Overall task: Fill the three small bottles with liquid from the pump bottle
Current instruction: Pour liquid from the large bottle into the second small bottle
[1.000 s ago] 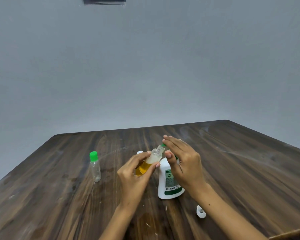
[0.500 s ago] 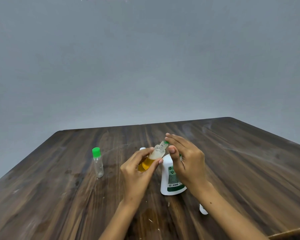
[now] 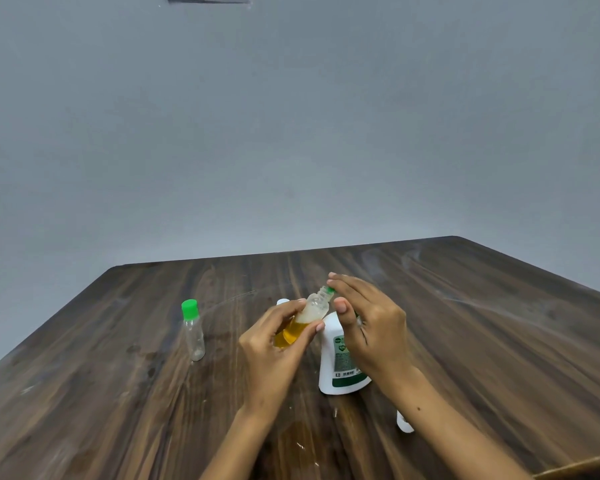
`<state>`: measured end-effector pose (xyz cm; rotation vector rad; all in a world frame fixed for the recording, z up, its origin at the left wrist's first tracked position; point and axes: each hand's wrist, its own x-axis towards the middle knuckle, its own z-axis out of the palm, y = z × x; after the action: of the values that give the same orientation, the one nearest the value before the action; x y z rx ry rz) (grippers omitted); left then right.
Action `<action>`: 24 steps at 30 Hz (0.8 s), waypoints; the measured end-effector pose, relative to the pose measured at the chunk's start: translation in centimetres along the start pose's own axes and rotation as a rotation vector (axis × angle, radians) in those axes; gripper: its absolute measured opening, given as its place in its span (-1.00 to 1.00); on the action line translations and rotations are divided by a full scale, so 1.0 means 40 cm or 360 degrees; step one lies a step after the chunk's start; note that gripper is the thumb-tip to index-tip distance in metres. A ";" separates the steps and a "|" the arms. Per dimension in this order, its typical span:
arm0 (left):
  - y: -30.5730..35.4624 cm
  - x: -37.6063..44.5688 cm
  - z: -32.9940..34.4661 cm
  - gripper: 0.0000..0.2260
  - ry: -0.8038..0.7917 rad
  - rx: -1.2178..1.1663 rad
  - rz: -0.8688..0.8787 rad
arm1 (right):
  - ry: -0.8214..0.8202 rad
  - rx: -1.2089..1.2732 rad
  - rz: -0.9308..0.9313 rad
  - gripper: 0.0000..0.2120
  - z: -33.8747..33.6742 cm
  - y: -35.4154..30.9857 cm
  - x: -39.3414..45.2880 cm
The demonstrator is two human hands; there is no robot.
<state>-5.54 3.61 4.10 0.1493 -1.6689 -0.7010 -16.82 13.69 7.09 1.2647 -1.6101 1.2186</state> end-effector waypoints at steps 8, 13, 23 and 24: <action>-0.001 0.001 0.001 -0.68 -0.0006 0.0003 -0.0013 | 0.0000 -0.0031 -0.0004 -0.37 0.004 -0.001 -0.005; -0.001 -0.001 -0.001 -0.68 -0.0004 -0.0007 -0.0015 | 0.0005 -0.0042 -0.0046 -0.38 -0.002 0.000 0.015; -0.001 -0.002 -0.001 -0.69 0.0009 -0.0015 -0.0017 | 0.0023 -0.0050 -0.0026 -0.38 0.002 -0.004 0.016; -0.001 -0.002 -0.001 -0.69 0.0012 -0.0015 -0.0014 | 0.0021 -0.0065 -0.0042 -0.38 0.002 -0.004 0.017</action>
<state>-5.49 3.59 3.99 0.1522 -1.6582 -0.7142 -16.84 13.43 7.76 1.2460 -1.5963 1.1699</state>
